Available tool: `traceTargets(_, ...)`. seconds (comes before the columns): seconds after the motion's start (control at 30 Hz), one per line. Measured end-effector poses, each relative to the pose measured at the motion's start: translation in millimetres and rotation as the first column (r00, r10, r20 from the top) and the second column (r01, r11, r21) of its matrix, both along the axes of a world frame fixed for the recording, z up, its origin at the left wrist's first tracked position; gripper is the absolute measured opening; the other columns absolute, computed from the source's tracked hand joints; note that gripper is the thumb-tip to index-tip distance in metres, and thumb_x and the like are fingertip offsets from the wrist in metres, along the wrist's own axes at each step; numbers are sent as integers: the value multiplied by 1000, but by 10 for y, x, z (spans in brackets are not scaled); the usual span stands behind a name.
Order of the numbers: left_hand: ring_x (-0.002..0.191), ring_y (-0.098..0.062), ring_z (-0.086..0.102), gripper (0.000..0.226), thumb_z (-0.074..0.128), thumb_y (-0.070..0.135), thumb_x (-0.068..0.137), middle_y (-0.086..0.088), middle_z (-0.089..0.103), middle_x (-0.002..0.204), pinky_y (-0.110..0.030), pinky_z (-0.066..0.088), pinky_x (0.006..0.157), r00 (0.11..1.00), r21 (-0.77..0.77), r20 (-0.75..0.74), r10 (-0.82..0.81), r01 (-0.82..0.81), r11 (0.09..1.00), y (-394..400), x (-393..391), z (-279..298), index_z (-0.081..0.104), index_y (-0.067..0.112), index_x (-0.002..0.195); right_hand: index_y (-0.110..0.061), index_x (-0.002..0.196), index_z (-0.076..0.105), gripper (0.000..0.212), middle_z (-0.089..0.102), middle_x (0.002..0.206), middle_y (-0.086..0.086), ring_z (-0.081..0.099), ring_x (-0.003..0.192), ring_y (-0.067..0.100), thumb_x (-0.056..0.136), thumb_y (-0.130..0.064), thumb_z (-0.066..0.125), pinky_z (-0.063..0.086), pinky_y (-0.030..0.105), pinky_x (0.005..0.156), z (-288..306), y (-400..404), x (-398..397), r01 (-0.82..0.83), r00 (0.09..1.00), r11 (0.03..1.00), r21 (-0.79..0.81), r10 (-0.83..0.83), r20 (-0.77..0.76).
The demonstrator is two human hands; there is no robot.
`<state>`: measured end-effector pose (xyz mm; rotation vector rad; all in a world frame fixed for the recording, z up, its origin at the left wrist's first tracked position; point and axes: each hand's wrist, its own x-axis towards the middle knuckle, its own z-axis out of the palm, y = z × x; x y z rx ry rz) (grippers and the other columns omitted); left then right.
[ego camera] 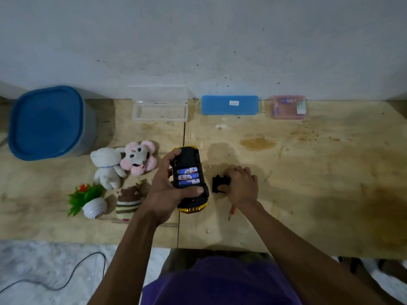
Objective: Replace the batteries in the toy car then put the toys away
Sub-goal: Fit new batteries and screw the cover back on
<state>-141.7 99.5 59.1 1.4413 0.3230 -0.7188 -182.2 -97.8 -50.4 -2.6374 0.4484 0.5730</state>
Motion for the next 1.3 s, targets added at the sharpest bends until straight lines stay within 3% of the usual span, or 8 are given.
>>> traceTargets(0.17,89,-17,75,96,78,-23,65,-4,61,126,-32,62,69,1000,-10,20,-21,21,1000,-28,-1,32,47,37,134,-19,107,61,31,68,102,4,55,108,26,85,-37,74,36,37,89,-1,-15,19,32,999,998,45,-33,31)
traceTargets(0.27,96,-23,74,100,80,-22,64,-4,60,130,-37,62,74,999,-32,19,-30,30,999,31,-10,55,47,34,140,-17,95,69,17,73,92,1,67,91,24,85,-28,77,50,35,85,46,-43,30,158,984,962,222,-172,47)
traceTargets(0.4,99,-26,74,104,82,-21,63,-4,56,135,-40,62,76,996,-43,68,-65,68,997,185,-25,153,45,34,143,-13,85,71,11,69,80,-3,63,74,9,82,-13,81,45,4,63,470,-71,132,365,870,784,502,-479,116)
traceTargets(0.53,95,-19,74,108,86,-18,61,-9,51,137,-36,63,73,979,-10,156,-130,133,991,380,-43,350,43,38,142,-13,86,71,12,71,81,-6,63,70,-4,82,-11,82,49,8,69,1203,-1,195,358,707,604,712,-673,216)
traceTargets(0.63,92,-16,74,108,86,-18,61,-11,51,136,-31,62,68,964,-9,217,-156,162,987,529,-103,468,40,36,143,-16,90,74,13,76,84,-4,69,78,0,81,-12,83,54,13,75,1689,213,159,264,699,501,824,-689,194)
traceTargets(0.93,102,-14,71,114,93,-14,53,-7,54,135,-40,63,75,920,-33,308,-241,264,964,800,-268,562,43,37,142,-9,89,77,7,77,79,2,70,73,7,83,-10,80,55,16,70,2068,813,-119,92,835,590,803,-485,261)
traceTargets(1.07,113,-23,67,116,93,-14,51,-3,53,136,-48,63,80,919,-70,302,-252,285,956,819,-270,612,44,41,141,-9,91,78,8,77,81,3,69,74,6,83,-11,80,54,14,69,2063,895,-162,67,862,651,756,-420,285)
traceTargets(1.3,115,-27,66,119,91,-18,50,-3,54,137,-48,63,77,922,-91,295,-252,290,953,758,-254,702,43,41,142,-12,91,80,11,78,83,1,67,72,0,82,-16,82,52,12,69,2032,878,-141,34,879,700,713,-361,312)
